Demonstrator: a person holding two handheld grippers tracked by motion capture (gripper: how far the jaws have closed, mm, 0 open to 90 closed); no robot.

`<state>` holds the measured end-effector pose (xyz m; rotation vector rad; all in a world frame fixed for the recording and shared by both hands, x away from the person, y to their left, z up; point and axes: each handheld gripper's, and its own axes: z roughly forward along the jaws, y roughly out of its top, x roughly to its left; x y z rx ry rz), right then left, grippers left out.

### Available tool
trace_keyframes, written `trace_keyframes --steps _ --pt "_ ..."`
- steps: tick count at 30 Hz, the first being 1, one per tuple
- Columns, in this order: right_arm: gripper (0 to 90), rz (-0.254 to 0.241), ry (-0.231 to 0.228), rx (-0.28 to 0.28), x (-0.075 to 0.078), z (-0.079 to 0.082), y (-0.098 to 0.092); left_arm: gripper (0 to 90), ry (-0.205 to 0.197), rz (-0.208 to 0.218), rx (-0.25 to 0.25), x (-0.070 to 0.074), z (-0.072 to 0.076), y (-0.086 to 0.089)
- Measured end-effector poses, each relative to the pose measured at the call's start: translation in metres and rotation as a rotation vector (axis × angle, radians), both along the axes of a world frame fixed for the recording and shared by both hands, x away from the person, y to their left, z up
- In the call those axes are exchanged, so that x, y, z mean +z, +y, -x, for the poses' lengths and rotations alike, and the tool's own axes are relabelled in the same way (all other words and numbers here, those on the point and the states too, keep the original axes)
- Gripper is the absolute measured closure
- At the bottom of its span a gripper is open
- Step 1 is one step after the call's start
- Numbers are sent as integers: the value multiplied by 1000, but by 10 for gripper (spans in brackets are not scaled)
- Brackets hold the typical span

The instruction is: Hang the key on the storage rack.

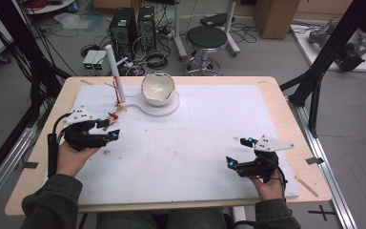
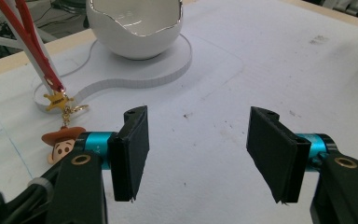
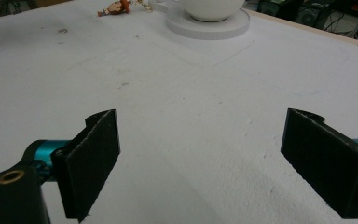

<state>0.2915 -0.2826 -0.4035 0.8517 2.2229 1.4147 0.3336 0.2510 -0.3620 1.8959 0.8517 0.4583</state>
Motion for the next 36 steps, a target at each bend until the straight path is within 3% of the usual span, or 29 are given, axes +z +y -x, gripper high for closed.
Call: trace_keyframes --steps 11,36 --pt "106 -4 6 -6 1 1 0 372 -18 4 -4 3 10 -2" --pt "106 -4 5 -4 0 1 0 344 -3 16 5 -17 37 5"
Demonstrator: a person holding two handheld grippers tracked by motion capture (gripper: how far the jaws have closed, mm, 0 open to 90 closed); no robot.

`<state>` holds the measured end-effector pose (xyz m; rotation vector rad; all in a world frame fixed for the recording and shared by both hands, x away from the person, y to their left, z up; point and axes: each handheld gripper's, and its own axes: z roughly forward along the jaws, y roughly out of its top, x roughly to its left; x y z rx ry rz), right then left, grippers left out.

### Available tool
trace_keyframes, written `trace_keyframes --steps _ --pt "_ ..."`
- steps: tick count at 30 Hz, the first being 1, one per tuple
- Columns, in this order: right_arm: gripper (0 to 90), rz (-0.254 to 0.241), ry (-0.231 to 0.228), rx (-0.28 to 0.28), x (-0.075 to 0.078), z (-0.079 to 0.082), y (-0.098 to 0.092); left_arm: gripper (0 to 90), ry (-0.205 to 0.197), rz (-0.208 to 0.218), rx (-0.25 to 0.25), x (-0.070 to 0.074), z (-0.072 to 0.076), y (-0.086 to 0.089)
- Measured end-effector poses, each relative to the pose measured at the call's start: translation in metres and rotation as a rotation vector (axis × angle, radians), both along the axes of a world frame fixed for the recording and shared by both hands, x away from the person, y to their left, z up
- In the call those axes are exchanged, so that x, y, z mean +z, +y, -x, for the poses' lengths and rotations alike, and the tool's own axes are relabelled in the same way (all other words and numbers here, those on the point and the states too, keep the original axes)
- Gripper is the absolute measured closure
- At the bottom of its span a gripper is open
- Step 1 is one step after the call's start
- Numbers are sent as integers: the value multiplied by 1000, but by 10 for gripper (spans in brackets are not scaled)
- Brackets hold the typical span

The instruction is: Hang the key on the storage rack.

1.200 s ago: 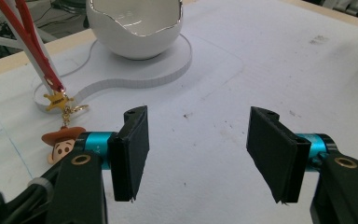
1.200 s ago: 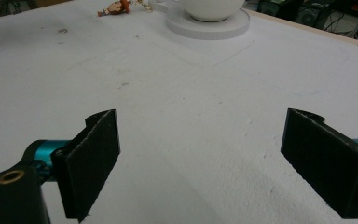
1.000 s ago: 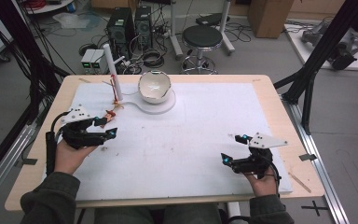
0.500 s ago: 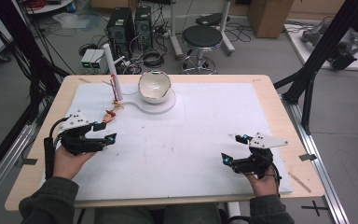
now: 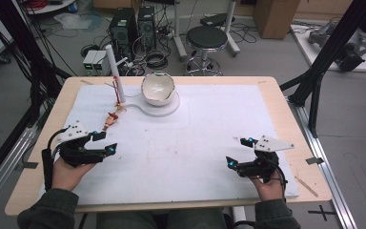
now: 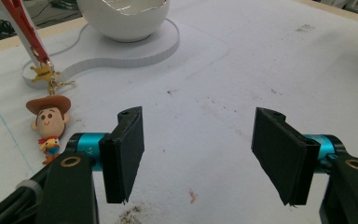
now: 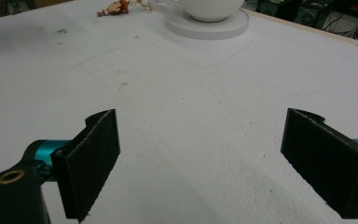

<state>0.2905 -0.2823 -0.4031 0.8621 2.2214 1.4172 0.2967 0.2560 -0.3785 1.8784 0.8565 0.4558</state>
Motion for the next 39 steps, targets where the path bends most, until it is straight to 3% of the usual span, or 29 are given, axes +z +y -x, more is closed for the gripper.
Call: trace_keyframes --steps 25,39 --pt "106 3 2 -1 -1 0 1 317 7 -2 3 -11 25 6" --pt "106 8 4 2 -1 0 1 297 -11 0 19 -12 42 6"
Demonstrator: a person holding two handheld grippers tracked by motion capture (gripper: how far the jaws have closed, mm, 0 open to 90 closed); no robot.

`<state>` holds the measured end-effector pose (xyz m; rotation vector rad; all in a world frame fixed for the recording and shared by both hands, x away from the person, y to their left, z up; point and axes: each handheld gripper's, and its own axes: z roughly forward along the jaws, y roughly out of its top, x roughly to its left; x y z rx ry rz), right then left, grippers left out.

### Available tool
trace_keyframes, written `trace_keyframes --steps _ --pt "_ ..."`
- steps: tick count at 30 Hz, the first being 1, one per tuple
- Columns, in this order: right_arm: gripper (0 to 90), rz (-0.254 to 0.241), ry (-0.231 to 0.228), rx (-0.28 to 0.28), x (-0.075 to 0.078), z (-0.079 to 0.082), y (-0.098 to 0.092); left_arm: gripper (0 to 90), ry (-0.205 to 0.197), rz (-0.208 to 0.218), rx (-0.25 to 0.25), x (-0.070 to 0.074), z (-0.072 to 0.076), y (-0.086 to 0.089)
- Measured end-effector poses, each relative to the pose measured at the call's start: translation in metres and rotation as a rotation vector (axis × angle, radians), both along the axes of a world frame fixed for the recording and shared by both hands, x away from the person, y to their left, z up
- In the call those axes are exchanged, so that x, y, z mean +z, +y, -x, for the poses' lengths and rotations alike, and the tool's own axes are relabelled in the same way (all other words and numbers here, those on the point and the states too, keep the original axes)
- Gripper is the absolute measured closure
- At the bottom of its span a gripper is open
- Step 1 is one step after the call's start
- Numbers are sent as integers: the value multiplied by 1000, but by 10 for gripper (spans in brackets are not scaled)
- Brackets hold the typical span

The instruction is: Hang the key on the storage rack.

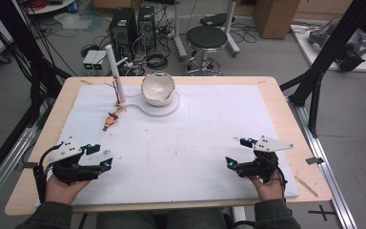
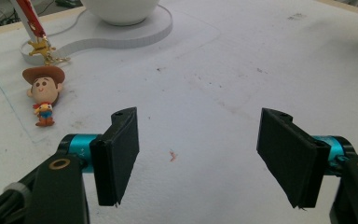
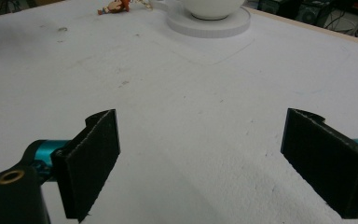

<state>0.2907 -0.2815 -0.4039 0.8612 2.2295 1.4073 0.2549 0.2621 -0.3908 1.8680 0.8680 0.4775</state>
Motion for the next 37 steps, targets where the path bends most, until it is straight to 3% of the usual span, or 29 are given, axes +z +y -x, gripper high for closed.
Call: trace_keyframes --steps 19,23,37 --pt "106 13 13 11 -4 0 1 256 -25 -2 14 -1 17 3" --pt "106 17 11 20 -5 0 2 250 -17 0 22 -4 18 3" --pt "106 29 24 23 -9 0 1 248 -45 -6 32 -4 22 5"
